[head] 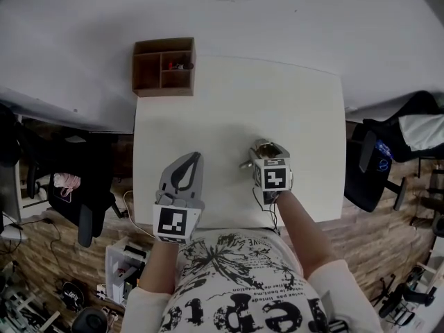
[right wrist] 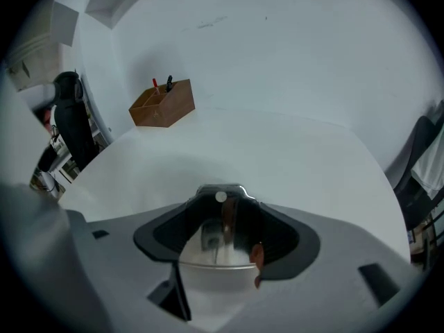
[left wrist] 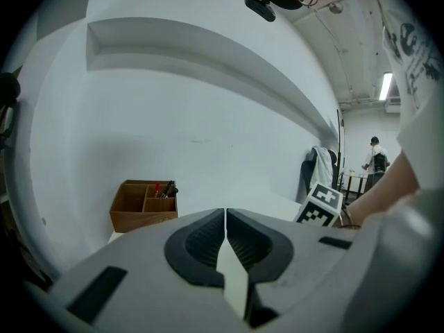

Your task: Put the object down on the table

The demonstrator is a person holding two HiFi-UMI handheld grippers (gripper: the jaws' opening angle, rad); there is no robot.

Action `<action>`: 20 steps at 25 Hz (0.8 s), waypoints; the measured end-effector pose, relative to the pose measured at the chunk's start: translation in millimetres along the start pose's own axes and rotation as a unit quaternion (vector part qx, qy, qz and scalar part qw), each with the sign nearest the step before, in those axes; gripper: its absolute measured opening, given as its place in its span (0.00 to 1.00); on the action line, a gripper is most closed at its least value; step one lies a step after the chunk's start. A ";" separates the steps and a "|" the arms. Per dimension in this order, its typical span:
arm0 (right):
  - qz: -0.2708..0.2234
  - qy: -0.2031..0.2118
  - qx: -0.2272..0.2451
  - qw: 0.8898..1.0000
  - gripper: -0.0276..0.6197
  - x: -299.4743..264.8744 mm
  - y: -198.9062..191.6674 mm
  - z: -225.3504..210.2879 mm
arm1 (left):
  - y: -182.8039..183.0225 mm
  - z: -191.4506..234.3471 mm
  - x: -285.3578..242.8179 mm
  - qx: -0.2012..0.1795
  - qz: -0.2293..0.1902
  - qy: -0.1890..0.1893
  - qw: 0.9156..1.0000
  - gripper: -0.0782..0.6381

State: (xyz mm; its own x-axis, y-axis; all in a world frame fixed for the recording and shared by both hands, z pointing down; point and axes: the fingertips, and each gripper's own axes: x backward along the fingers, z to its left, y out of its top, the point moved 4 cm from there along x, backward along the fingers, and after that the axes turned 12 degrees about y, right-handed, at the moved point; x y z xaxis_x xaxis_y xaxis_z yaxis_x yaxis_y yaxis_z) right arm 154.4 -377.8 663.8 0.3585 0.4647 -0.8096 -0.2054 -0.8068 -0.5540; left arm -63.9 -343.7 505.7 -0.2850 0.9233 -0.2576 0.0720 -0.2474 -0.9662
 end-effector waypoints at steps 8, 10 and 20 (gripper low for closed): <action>0.014 0.003 -0.011 1.000 0.55 -0.1 1.7 0.5 | 4.0 -2.0 0.6 -0.002 0.007 -0.006 1.000 0.13; -0.005 0.008 -0.016 1.000 0.56 7.6 5.6 1.4 | 8.0 -6.0 1.6 -0.005 0.009 -0.007 1.000 0.13; -0.172 0.034 0.027 0.984 0.27 105.3 48.0 12.9 | 43.8 -37.7 24.9 -0.024 -0.027 0.007 0.999 0.13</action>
State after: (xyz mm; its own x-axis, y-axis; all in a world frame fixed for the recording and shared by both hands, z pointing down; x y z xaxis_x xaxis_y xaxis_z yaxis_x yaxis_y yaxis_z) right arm 170.5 -362.9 549.4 0.4754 0.6796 -0.5587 -0.1095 -0.5844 -0.8040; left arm -31.7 -320.5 456.8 -0.2766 0.9390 -0.2046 0.1036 -0.1825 -0.9777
